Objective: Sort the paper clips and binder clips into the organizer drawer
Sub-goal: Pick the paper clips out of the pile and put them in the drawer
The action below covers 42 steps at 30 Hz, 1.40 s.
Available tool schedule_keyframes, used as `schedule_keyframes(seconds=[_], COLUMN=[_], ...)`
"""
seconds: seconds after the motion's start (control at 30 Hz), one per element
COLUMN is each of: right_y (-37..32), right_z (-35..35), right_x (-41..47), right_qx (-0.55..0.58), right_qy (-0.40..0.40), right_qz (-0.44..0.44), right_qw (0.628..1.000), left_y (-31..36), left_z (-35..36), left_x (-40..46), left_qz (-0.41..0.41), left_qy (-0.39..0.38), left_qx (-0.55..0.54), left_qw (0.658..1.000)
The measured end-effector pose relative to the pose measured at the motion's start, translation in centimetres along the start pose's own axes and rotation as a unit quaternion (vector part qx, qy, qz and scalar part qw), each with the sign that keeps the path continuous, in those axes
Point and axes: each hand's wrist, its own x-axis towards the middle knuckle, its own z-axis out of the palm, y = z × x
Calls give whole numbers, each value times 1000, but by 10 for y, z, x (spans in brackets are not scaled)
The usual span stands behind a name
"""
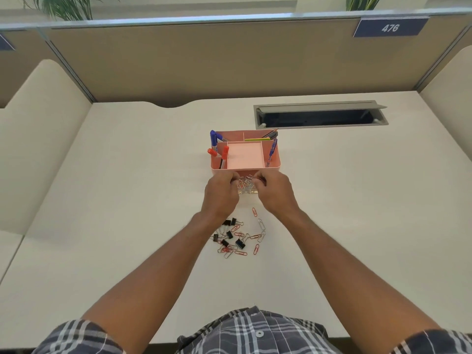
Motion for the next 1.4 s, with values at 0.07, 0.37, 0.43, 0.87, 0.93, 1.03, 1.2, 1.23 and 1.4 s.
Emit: schedule_keyframes(seconds=[0.07, 0.37, 0.43, 0.87, 0.93, 1.03, 1.2, 1.23, 1.4], right_y=[-5, 4, 4, 57, 59, 60, 61, 62, 65], right_z=[3, -8, -8, 23, 37, 49, 51, 49, 35], right_x=[12, -5, -4, -55, -65, -68, -61, -60, -50], right_qx=[-46, 33, 30, -152, -171, -178, -181, -177, -52], right_qy=[-15, -37, -54, -132, -137, -113, -138, -147, -114], right_qz=[-13, -46, -47, 143, 126, 105, 101, 102, 167], right_qw=[999, 998, 997, 969, 967, 972, 968, 968, 978], left_y=[1, -10, -14, -40, -39, -37, -37, -37, -41], left_z=[2, 19, 26, 33, 35, 37, 40, 40, 39], left_x=[8, -29, -42, -53, -52, -50, -44, -44, -44], left_qz=[1, 54, 47, 47, 41, 38, 45, 50, 47], left_qy=[-6, 23, 15, -160, -173, -191, -214, -220, -236], left_qx=[14, 22, 24, 264, 307, 330, 335, 330, 290], left_qw=[1000, 998, 998, 950, 935, 923, 916, 917, 927])
